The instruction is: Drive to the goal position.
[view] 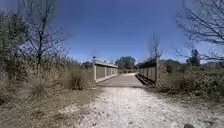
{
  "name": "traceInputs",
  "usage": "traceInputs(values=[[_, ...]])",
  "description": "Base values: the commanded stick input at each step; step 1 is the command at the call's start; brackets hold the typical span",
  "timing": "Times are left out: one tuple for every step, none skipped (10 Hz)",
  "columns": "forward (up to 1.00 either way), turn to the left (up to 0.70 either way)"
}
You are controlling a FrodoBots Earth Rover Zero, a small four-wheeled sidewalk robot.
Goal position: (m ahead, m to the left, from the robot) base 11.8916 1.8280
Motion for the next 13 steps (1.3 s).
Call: traceInputs(values=[[0.00, 0.00], [0.00, 0.00], [0.00, 0.00], [0.00, 0.00], [0.00, -0.26], [0.00, -0.50], [0.00, -0.50], [0.00, -0.50], [0.00, -0.50], [0.43, -0.19], [0.47, -0.07], [0.50, 0.00], [0.50, 0.00]])
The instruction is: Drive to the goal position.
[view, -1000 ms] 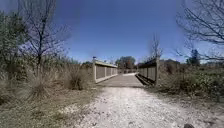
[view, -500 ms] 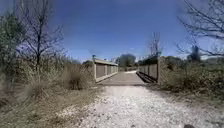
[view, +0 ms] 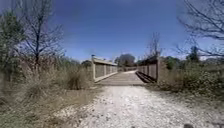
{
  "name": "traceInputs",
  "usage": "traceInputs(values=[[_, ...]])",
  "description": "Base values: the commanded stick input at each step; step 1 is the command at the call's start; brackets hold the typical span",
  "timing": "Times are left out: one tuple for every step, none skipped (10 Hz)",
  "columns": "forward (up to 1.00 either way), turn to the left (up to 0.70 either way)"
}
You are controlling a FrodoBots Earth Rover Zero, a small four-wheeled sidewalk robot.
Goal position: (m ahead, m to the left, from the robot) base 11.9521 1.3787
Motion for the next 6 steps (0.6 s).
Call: traceInputs(values=[[0.50, 0.00], [0.50, 0.00], [0.50, 0.00], [0.50, 0.00], [0.50, 0.00], [0.50, -0.50]])
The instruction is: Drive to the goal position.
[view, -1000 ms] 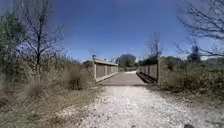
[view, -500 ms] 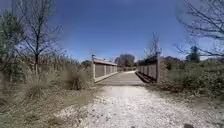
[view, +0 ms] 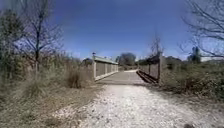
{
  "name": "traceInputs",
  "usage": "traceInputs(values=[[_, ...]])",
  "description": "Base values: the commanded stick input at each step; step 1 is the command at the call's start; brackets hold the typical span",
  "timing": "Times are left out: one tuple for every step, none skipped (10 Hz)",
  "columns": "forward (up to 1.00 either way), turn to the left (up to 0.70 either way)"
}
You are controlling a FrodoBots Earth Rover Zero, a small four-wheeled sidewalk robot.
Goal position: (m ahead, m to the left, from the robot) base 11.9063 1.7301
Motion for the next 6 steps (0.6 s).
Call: traceInputs(values=[[0.50, -0.50], [0.50, -0.50], [0.50, -0.20], [0.50, 0.00], [0.50, 0.00], [0.50, 0.00]])
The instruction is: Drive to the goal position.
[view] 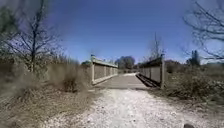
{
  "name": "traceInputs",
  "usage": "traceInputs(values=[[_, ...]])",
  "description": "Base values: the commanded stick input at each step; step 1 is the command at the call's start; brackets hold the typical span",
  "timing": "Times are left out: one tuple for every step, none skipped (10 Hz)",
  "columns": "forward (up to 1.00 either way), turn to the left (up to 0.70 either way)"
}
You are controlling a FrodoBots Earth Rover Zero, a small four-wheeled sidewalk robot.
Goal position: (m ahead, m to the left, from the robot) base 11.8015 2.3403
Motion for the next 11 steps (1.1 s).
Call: traceInputs(values=[[0.50, 0.00], [0.50, 0.00], [0.50, 0.00], [0.50, 0.00], [0.50, 0.00], [0.50, 0.00], [0.50, 0.00], [0.50, 0.00], [0.50, 0.00], [0.50, 0.00], [0.50, 0.00]])
